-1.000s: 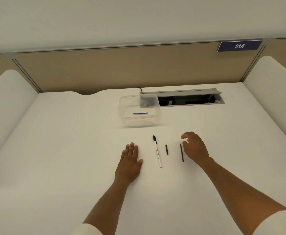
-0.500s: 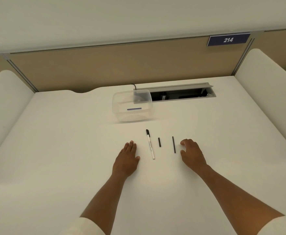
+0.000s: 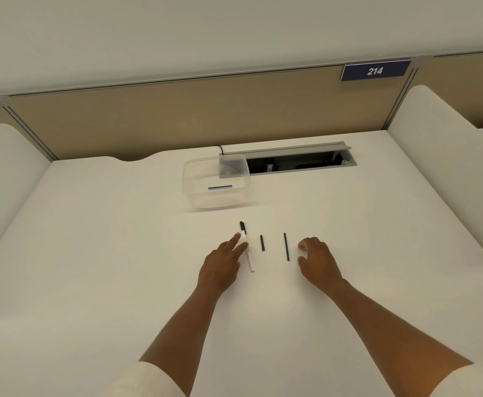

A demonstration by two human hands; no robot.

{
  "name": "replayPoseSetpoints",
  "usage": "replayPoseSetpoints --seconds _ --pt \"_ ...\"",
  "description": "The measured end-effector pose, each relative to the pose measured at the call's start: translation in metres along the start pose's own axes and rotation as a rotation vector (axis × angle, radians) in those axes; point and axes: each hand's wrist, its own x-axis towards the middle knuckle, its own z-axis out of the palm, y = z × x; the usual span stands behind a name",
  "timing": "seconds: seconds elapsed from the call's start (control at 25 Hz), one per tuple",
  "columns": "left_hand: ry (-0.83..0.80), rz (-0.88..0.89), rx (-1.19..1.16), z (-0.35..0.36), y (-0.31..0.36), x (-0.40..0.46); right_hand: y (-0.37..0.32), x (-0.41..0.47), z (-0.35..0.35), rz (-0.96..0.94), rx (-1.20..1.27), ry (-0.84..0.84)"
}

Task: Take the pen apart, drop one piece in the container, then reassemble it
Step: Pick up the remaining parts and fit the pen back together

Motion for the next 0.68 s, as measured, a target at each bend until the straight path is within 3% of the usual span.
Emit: replayPoseSetpoints --seconds 0.68 --pt "-0.048 0.071 -0.022 0.001 -0.002 0.018 -0.004 0.016 0.001 0.055 0.127 0.032"
